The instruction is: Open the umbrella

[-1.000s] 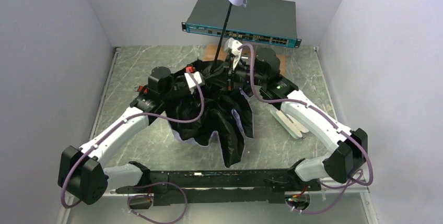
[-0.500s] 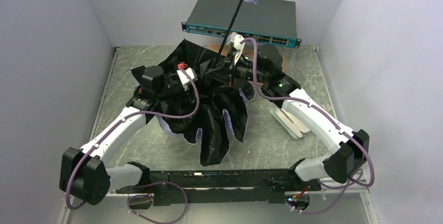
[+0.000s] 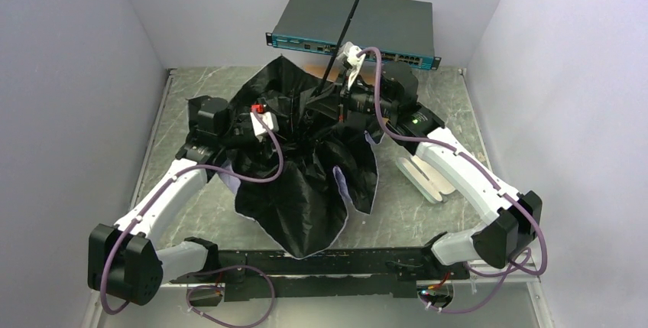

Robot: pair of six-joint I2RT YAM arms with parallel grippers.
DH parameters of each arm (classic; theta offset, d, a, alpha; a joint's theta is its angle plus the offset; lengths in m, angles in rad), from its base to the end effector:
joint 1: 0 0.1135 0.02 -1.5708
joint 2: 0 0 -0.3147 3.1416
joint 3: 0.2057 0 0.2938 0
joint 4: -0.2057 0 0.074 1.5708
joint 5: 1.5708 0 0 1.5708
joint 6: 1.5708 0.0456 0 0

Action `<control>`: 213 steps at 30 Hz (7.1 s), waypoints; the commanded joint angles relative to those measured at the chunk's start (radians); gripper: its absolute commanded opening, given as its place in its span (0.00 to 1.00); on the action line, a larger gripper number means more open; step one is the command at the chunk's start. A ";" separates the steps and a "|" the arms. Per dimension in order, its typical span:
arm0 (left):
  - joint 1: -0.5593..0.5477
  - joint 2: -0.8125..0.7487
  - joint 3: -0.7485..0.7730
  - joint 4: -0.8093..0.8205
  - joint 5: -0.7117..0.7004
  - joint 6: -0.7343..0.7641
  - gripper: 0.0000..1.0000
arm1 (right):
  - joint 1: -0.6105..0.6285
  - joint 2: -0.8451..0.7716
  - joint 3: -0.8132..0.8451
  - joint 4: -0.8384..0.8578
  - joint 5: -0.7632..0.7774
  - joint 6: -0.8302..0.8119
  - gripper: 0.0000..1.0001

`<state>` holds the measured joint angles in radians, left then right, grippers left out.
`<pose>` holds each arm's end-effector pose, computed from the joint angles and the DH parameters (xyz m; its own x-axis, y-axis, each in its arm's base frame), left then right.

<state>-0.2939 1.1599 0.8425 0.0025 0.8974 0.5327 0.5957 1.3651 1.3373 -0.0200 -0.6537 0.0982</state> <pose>0.2612 -0.1163 0.3375 0.1977 0.2711 -0.9420 0.9190 0.2831 0.2743 0.2783 0.2221 0.4683 -0.1323 0.0043 -0.9912 -0.9398 0.3174 0.1269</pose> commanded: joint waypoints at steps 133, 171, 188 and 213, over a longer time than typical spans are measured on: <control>-0.153 -0.004 0.116 -0.175 -0.209 -0.085 0.31 | 0.109 -0.082 0.138 0.290 0.114 0.047 0.00; -0.059 0.282 0.064 -0.322 -0.243 0.044 0.34 | 0.103 -0.074 0.269 0.340 0.077 0.101 0.00; -0.026 0.377 0.057 -0.315 -0.323 0.063 0.44 | 0.102 -0.080 0.302 0.345 0.081 0.096 0.00; 0.018 -0.127 0.286 -0.369 -0.427 -0.077 0.00 | 0.102 -0.193 -0.085 0.136 -0.018 -0.204 0.87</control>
<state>-0.2905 1.0966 1.0134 -0.3351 0.5896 0.4427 0.6926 1.2160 1.3422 0.1757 -0.6270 0.0429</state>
